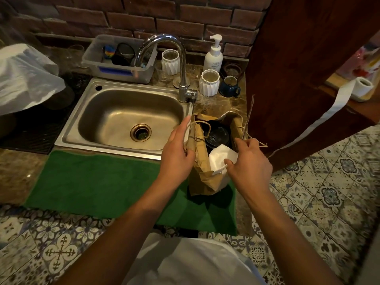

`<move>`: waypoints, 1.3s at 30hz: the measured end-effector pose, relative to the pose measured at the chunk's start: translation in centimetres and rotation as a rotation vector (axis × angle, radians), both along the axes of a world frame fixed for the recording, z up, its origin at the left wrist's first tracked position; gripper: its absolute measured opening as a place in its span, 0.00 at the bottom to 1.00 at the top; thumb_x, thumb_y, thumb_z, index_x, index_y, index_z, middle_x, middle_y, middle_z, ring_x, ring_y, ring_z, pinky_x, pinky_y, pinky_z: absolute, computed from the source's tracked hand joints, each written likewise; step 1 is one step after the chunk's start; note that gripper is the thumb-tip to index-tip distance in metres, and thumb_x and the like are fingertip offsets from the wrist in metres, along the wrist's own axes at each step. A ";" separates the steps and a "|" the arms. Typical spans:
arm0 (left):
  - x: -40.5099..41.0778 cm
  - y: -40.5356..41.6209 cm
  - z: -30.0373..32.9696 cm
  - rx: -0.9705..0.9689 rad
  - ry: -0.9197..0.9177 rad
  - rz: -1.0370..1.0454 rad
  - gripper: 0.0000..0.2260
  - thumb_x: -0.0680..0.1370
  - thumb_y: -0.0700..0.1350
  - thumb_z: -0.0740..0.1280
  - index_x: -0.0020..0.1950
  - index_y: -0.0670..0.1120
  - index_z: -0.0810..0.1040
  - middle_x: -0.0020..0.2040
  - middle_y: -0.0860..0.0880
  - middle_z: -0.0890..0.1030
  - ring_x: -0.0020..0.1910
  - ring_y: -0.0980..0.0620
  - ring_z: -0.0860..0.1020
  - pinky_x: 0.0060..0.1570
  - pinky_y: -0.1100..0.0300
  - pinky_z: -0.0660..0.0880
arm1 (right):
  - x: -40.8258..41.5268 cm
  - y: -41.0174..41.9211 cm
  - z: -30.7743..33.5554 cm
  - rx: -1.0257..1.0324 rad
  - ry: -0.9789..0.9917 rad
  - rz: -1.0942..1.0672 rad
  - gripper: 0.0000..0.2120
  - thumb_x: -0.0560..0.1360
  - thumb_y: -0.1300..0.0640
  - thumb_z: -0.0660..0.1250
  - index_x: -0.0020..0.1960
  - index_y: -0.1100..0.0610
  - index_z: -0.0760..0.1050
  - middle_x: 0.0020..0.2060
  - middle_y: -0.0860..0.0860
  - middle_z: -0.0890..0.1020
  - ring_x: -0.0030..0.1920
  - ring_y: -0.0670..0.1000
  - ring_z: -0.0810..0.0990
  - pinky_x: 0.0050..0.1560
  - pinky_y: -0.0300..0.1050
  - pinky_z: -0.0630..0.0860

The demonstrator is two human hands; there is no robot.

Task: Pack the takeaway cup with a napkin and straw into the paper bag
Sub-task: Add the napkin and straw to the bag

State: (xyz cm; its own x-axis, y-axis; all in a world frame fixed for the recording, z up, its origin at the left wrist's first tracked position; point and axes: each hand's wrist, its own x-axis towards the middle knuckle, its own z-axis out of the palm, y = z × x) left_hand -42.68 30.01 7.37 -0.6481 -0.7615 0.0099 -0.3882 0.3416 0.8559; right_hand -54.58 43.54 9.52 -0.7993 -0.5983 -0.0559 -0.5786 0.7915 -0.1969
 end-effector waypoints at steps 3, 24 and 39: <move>-0.1 0.2 -0.1 0.004 -0.017 0.012 0.38 0.78 0.39 0.69 0.81 0.62 0.56 0.76 0.52 0.70 0.39 0.54 0.82 0.44 0.46 0.83 | 0.0 0.0 0.0 0.015 0.010 0.023 0.38 0.74 0.42 0.74 0.78 0.51 0.65 0.65 0.54 0.73 0.60 0.58 0.80 0.49 0.53 0.80; 0.5 0.8 -0.1 -0.021 -0.080 -0.065 0.43 0.75 0.36 0.69 0.82 0.61 0.53 0.79 0.53 0.63 0.36 0.60 0.75 0.42 0.61 0.78 | 0.3 0.7 0.0 0.039 0.037 0.113 0.43 0.71 0.48 0.76 0.80 0.57 0.60 0.62 0.55 0.72 0.60 0.56 0.76 0.48 0.50 0.82; 0.8 1.3 -0.6 0.100 -0.042 -0.046 0.42 0.76 0.38 0.69 0.82 0.63 0.51 0.76 0.54 0.65 0.34 0.51 0.79 0.37 0.54 0.82 | -0.7 3.2 6.4 -0.630 -0.443 0.243 0.31 0.74 0.56 0.75 0.74 0.46 0.69 0.60 0.42 0.76 0.58 0.41 0.78 0.59 0.38 0.74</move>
